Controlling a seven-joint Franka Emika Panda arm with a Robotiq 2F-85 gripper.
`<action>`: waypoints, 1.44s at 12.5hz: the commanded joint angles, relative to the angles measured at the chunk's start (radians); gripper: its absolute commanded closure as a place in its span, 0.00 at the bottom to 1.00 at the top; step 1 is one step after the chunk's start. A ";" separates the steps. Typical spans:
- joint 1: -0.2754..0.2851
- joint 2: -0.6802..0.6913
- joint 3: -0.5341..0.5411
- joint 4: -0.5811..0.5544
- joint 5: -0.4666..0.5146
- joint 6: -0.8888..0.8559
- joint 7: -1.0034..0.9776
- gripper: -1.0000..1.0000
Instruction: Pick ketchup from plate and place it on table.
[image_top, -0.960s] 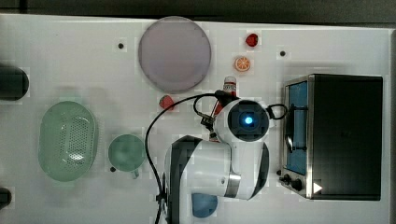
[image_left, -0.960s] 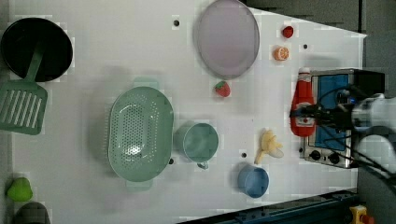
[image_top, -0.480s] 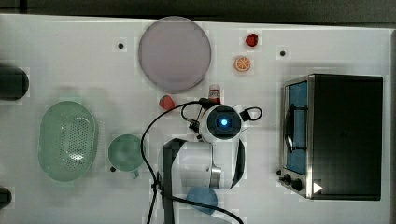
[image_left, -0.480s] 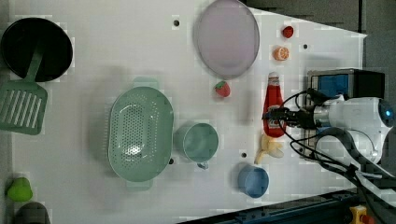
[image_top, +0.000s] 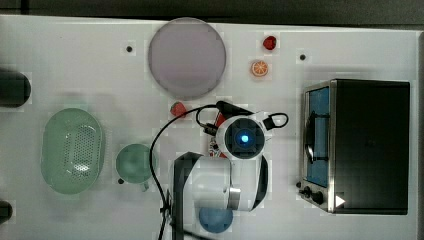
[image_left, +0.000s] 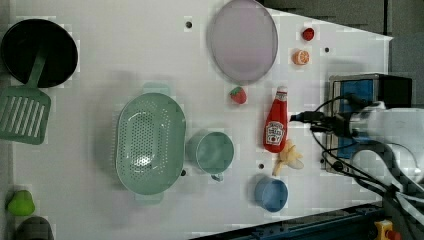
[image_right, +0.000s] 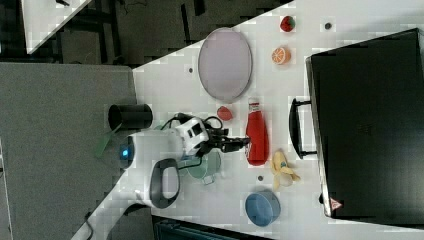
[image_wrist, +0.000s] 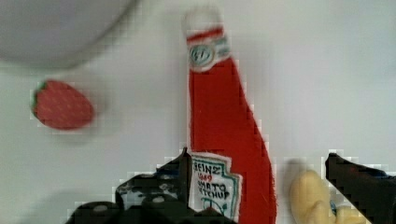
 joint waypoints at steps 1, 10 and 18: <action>0.007 -0.119 0.019 0.063 0.006 -0.088 0.193 0.00; 0.011 -0.212 0.046 0.473 0.005 -0.636 0.393 0.00; 0.008 -0.207 0.038 0.654 0.005 -0.946 0.397 0.00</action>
